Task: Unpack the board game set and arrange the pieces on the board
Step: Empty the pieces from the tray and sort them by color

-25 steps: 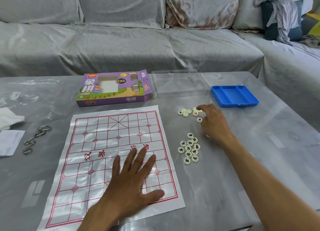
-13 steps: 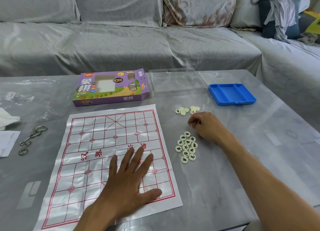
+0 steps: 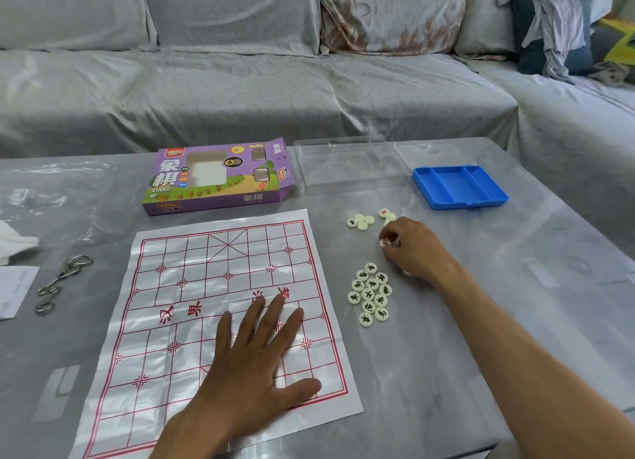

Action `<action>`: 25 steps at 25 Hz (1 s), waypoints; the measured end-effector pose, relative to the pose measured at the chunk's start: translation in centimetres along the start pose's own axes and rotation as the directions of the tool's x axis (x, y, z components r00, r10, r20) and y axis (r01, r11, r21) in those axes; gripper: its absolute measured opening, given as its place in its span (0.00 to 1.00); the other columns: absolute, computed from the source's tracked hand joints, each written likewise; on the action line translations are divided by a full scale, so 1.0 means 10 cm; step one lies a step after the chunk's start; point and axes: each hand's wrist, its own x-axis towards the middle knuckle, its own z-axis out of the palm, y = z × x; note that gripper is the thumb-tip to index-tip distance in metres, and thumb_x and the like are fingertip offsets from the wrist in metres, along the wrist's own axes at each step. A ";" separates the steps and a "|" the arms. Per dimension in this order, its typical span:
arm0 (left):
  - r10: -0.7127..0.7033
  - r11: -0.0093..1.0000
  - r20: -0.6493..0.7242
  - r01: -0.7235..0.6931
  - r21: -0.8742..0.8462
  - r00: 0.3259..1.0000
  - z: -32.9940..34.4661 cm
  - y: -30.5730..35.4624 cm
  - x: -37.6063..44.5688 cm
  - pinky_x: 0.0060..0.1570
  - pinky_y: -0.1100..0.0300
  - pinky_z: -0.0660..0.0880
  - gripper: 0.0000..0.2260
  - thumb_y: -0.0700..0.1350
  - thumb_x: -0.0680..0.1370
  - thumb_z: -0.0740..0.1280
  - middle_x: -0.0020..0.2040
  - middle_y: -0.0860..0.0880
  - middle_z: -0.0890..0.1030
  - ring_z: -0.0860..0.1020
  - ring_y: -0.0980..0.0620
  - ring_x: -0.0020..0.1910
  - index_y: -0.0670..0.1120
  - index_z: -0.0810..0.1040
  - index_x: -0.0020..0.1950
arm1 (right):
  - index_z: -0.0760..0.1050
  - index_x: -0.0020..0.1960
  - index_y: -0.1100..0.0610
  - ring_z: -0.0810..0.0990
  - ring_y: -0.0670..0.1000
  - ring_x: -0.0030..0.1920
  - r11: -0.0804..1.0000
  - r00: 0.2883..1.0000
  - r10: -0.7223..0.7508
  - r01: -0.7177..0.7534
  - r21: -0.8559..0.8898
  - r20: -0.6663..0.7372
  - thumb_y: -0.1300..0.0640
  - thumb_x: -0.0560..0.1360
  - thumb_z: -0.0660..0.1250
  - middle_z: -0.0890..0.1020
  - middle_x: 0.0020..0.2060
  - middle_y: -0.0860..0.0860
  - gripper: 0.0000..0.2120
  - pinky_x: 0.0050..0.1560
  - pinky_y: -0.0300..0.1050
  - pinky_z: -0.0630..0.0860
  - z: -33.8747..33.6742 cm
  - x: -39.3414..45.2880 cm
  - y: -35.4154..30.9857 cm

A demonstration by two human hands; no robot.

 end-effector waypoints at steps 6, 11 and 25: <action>-0.018 0.999 0.111 0.013 0.046 0.994 -0.10 0.05 0.00 0.69 0.42 0.28 0.41 0.80 0.64 0.38 0.71 0.61 0.23 0.22 0.56 0.70 0.66 0.31 0.73 | 0.79 0.46 0.49 0.79 0.48 0.48 0.947 0.911 0.313 -0.280 -0.155 0.269 0.53 0.67 0.75 0.82 0.45 0.47 0.10 0.59 0.52 0.74 -0.40 -0.12 0.17; -0.013 1.000 0.043 0.012 0.015 0.999 -0.02 0.02 0.00 0.70 0.41 0.31 0.40 0.80 0.68 0.43 0.76 0.60 0.32 0.27 0.57 0.72 0.66 0.39 0.76 | 0.69 0.69 0.49 0.72 0.55 0.63 0.999 0.999 0.036 -0.037 -0.034 -0.035 0.55 0.77 0.63 0.72 0.66 0.50 0.20 0.63 0.54 0.71 -0.07 0.06 0.00; -0.017 0.999 0.153 0.009 0.053 0.988 -0.10 0.05 0.00 0.70 0.41 0.29 0.41 0.80 0.62 0.35 0.71 0.61 0.23 0.22 0.56 0.70 0.68 0.30 0.72 | 0.84 0.49 0.54 0.79 0.48 0.43 0.941 0.996 0.078 -0.089 0.327 0.048 0.56 0.77 0.67 0.84 0.43 0.49 0.07 0.44 0.42 0.73 -0.02 0.02 0.05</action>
